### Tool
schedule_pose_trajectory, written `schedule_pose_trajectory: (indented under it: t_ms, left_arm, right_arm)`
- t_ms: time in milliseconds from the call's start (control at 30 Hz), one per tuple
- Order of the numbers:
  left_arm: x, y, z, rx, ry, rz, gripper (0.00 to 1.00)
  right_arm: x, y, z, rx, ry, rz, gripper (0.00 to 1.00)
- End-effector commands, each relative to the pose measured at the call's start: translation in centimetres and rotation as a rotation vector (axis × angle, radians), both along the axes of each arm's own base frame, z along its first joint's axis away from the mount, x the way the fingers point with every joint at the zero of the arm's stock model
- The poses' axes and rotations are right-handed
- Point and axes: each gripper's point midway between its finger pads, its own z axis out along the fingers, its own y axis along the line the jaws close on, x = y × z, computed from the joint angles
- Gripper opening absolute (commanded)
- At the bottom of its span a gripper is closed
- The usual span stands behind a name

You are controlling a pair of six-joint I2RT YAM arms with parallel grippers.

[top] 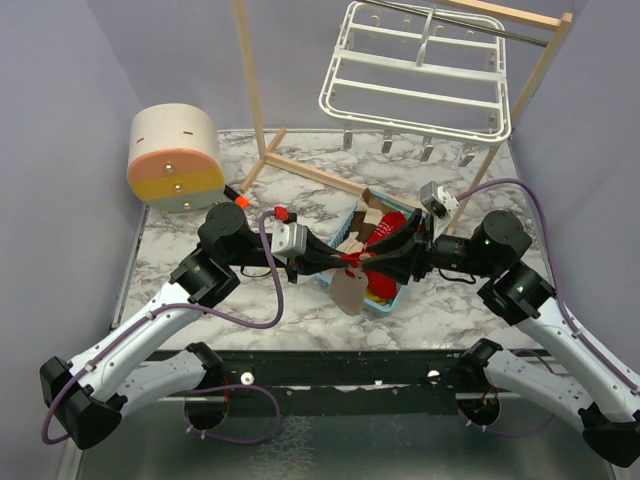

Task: Clip the socks to the hanger
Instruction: Pick up the sock from the bin.

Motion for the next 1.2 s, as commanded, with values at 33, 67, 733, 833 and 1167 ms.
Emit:
schedule_pose_trajectory:
  t_ms: [33, 67, 733, 833, 1167]
  left_arm:
    - [-0.3, -0.2, 1.5, -0.027, -0.035, -0.003, 0.00]
    - [-0.3, -0.2, 1.5, -0.027, -0.034, -0.002, 0.00]
    - [-0.4, 0.3, 0.4, -0.060, 0.055, 0.047, 0.51]
    - [-0.5, 0.0, 1.3, -0.087, 0.073, 0.029, 0.44]
    - [-0.7, -1.0, 2.8, -0.098, 0.119, -0.031, 0.35]
  right_arm:
    - [0.2, 0.6, 0.3, 0.027, 0.016, 0.011, 0.34]
    - [0.2, 0.6, 0.3, 0.026, 0.013, 0.014, 0.30]
    - [-1.5, -2.2, 3.0, 0.132, -0.190, -0.058, 0.00]
    - [-1.7, -2.2, 2.7, 0.146, -0.192, -0.051, 0.01]
    - [-1.8, -2.3, 2.6, 0.154, -0.180, -0.057, 0.01]
